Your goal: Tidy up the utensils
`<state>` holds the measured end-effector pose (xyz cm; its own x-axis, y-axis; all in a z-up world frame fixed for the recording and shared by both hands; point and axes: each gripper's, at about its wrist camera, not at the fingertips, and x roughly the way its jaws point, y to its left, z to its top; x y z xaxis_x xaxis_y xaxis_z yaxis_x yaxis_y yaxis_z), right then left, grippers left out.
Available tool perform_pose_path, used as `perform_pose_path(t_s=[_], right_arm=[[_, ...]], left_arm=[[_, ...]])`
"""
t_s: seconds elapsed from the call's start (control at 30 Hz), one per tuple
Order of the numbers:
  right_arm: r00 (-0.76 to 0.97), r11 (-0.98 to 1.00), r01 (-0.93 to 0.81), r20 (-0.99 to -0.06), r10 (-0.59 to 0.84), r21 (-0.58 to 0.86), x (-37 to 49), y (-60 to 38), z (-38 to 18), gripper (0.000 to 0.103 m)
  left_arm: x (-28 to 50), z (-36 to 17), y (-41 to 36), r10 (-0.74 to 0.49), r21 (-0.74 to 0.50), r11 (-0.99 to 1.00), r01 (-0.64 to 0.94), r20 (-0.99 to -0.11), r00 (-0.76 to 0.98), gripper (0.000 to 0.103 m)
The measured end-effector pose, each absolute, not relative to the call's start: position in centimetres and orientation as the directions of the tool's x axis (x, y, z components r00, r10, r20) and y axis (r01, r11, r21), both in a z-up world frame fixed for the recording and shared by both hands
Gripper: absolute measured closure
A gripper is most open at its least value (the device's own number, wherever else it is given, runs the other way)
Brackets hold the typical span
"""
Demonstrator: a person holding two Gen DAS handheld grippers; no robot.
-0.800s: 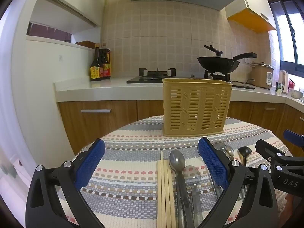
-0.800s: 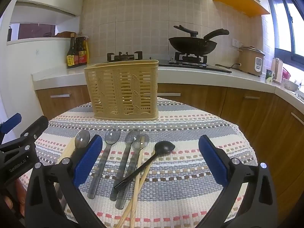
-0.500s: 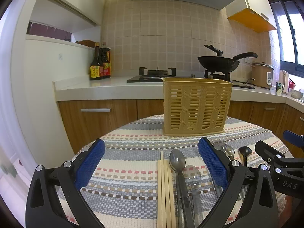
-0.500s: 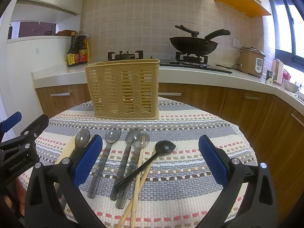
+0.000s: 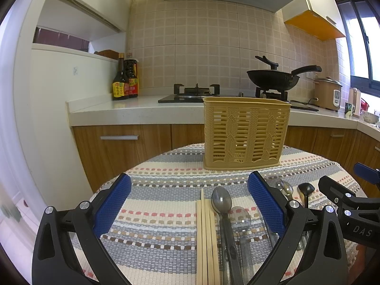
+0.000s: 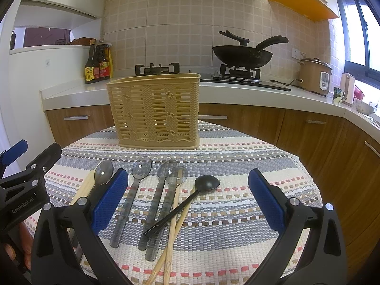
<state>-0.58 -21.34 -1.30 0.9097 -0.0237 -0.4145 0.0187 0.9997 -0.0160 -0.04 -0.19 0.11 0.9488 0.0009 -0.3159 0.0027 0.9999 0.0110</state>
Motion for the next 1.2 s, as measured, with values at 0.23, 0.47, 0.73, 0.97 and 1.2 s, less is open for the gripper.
perform_pose_path(t_s=[0.23, 0.47, 0.73, 0.97, 1.2], right_arm=[[0.912, 1.000, 0.019, -0.410, -0.022, -0.011, -0.53, -21.34, -1.42, 0.007], [0.911, 1.000, 0.018, -0.411, -0.021, -0.012, -0.50, -21.30, -1.44, 0.007], [0.911, 1.000, 0.019, -0.412, -0.023, -0.012, -0.50, -21.28, -1.48, 0.007], [0.910, 1.000, 0.018, -0.414, -0.022, -0.012, -0.49, -21.30, -1.48, 0.007], [0.908, 1.000, 0.018, -0.418, -0.021, -0.011, -0.49, -21.35, -1.44, 0.007]], left_arm=[[-0.03, 0.13, -0.19, 0.001, 0.011, 1.000, 0.003, -0.316, 0.949, 0.008], [-0.03, 0.11, -0.18, 0.001, 0.011, 1.000, 0.003, -0.316, 0.949, 0.008], [-0.05, 0.10, -0.19, 0.001, 0.011, 1.000, 0.003, -0.316, 0.949, 0.008], [-0.04, 0.10, -0.20, 0.001, 0.011, 1.000, 0.003, -0.316, 0.949, 0.008], [-0.04, 0.12, -0.21, 0.001, 0.011, 1.000, 0.003, -0.316, 0.949, 0.008]])
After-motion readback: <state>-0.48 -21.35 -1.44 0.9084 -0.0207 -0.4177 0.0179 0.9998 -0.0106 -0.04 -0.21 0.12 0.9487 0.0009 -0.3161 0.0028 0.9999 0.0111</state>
